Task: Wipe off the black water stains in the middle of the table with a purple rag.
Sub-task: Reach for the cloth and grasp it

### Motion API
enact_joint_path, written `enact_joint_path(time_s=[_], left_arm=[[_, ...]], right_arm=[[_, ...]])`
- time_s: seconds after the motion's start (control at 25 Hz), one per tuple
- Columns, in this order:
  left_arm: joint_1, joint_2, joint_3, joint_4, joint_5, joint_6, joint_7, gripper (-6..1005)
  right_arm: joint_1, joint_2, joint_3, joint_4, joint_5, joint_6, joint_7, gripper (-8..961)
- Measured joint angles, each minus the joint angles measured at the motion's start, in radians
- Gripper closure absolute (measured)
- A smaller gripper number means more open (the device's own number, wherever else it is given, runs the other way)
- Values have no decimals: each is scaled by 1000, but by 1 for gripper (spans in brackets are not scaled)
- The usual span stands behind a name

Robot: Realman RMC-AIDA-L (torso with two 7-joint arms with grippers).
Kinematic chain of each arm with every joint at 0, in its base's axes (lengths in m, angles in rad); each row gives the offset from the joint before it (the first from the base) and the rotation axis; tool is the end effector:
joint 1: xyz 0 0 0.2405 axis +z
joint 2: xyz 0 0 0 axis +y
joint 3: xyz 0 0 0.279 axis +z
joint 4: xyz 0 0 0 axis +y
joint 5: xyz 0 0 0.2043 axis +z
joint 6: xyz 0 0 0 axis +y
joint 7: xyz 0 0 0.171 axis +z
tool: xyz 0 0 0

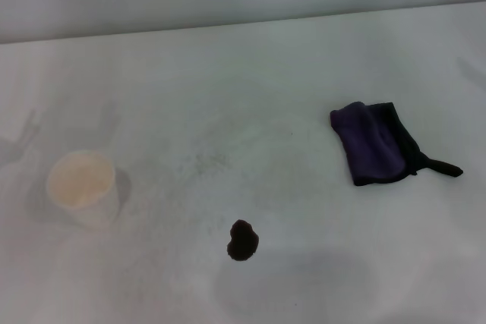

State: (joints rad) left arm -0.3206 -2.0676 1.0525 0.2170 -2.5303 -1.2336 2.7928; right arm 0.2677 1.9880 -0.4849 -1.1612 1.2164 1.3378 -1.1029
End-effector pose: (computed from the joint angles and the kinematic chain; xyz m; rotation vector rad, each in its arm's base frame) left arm -0.3615 0.3379 0.0096 -1.6938 -0.4300 -0.6811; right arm 0.3580 0.3383 0.1624 -1.8490 1.0991 0.6542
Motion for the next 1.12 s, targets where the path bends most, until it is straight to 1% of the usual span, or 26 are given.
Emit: enact_joint_path(time_s=[0.08,0.2,0.32,0.4,0.48,0.56,0.6,0.68,0.88,1.0,1.12], left_arm=[[-4,0,0,2,-3,14,-2,112],[-1,0,0,20,-2,14,-2,112],[1,0,0,29,0,14,-2,111],[-1,0,0,30,1,15,-3,111],[-1,0,0,31,1,14,-3,111],[0,0,0,33,1,14,-3,111],[1,0,0,34,1,14,-3,111],[3,0,0,34,1,14,-3,111],[2,1,3,38,10,14,-2,111],[-1,1,2,46,25,14,-2,111],[-1,1,1,49,27,14,0,111]], right_arm=[[17,0,-64,-71,-80,22,66,91],[52,-5,-142,-120,-174,76,158,92],[110,-7,-216,-165,-294,161,250,93],[144,0,-258,-195,-368,215,296,93],[174,12,-311,-230,-456,256,336,94],[193,21,-380,-258,-539,270,379,94],[199,21,-413,-265,-560,271,400,95],[213,19,-476,-269,-594,270,443,95],[246,22,-571,-247,-699,269,517,96],[265,23,-632,-203,-743,251,548,97],[297,24,-683,-135,-751,221,566,98]])
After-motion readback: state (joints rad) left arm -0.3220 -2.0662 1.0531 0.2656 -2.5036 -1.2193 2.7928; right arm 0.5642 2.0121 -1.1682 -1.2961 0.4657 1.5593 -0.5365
